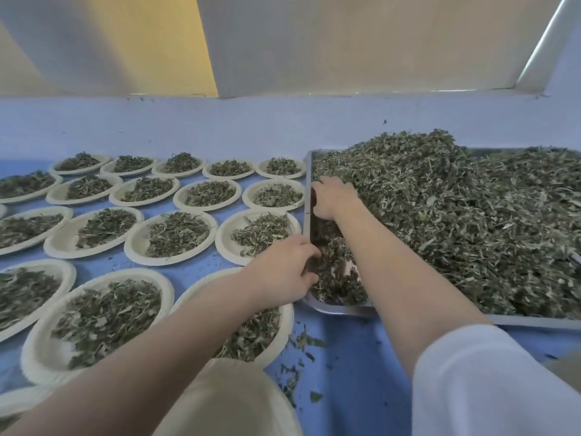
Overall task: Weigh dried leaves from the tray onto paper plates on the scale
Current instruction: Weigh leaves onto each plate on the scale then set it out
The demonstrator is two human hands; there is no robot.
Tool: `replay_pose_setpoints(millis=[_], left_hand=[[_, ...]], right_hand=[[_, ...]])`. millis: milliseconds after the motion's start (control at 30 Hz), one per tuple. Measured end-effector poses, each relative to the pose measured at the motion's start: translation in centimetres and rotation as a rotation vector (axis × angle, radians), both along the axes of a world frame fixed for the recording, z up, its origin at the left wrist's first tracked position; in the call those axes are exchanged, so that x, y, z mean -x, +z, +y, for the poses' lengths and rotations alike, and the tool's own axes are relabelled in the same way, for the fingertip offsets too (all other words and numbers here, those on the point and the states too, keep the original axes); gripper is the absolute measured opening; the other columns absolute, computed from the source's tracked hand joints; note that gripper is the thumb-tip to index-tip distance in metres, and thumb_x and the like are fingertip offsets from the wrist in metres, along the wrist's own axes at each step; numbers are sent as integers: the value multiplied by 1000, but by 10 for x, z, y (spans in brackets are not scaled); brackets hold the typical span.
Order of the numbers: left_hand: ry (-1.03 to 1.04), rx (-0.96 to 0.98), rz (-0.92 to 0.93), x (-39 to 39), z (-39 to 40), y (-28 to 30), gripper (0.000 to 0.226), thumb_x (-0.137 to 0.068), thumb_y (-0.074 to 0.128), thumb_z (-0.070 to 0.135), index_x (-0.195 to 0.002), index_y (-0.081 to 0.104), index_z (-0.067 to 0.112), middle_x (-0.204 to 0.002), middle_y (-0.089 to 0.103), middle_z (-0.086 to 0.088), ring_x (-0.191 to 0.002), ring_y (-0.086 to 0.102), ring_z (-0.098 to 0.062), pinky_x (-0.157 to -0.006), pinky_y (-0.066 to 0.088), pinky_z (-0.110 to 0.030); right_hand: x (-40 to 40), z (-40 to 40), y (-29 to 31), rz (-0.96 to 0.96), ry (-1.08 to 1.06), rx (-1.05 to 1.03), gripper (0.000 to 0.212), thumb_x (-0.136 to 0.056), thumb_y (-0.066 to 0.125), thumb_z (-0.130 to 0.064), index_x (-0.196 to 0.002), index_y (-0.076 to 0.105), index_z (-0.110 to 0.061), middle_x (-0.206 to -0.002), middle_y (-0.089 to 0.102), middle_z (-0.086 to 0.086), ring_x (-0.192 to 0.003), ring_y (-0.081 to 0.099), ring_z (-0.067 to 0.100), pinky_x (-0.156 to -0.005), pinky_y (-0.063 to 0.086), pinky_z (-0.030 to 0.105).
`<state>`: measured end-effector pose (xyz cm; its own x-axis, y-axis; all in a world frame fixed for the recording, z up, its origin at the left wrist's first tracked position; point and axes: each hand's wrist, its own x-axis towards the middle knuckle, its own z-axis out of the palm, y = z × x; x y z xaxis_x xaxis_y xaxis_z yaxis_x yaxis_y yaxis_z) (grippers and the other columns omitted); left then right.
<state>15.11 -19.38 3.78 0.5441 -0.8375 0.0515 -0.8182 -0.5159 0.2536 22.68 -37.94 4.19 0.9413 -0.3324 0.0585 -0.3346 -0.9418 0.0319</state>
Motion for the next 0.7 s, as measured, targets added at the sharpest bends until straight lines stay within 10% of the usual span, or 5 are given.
replay_pose_setpoints(millis=[67, 167, 367, 533, 700], left_hand=[[-5, 6, -3, -2, 2, -2, 46, -94, 55, 32, -136, 47, 15, -136, 44, 1, -119, 45, -14, -92, 26, -16], [-2, 15, 18, -4, 3, -3, 47, -94, 54, 35, -136, 47, 16, -136, 44, 2, -119, 45, -14, -94, 29, -19], [-15, 4, -3, -2, 3, -6, 47, -96, 51, 33, -137, 45, 12, -139, 42, -2, -127, 42, -18, -104, 31, -27], [6, 21, -2, 5, 3, -11, 44, -98, 47, 28, -138, 42, 9, -140, 42, -6, -127, 43, -21, -101, 28, -26], [46, 63, 48, 7, 3, -11, 43, -98, 48, 25, -138, 43, 9, -136, 46, -7, -123, 45, -22, -99, 31, -26]], right_hand=[[-2, -3, -7, 69, -68, 44, 66, -90, 53, -24, -148, 24, -17, -155, 17, 16, -142, 15, 36, -113, 19, 53], [1, 2, -12, 150, -224, 38, 59, -92, 49, -28, -145, 28, -12, -151, 24, 19, -138, 23, 37, -107, 27, 48], [16, 21, 12, 196, -93, -90, 23, -89, 47, -20, -104, 60, -8, -84, 60, 4, -69, 56, 19, -65, 44, 33], [46, 25, -3, 281, -71, -164, 49, -97, 35, -21, -144, 37, -8, -149, 34, 15, -127, 45, 32, -104, 40, 41], [78, 22, 10, 200, 26, -371, 33, -91, 51, -33, -115, 66, -17, -116, 64, 4, -81, 66, 19, -71, 57, 33]])
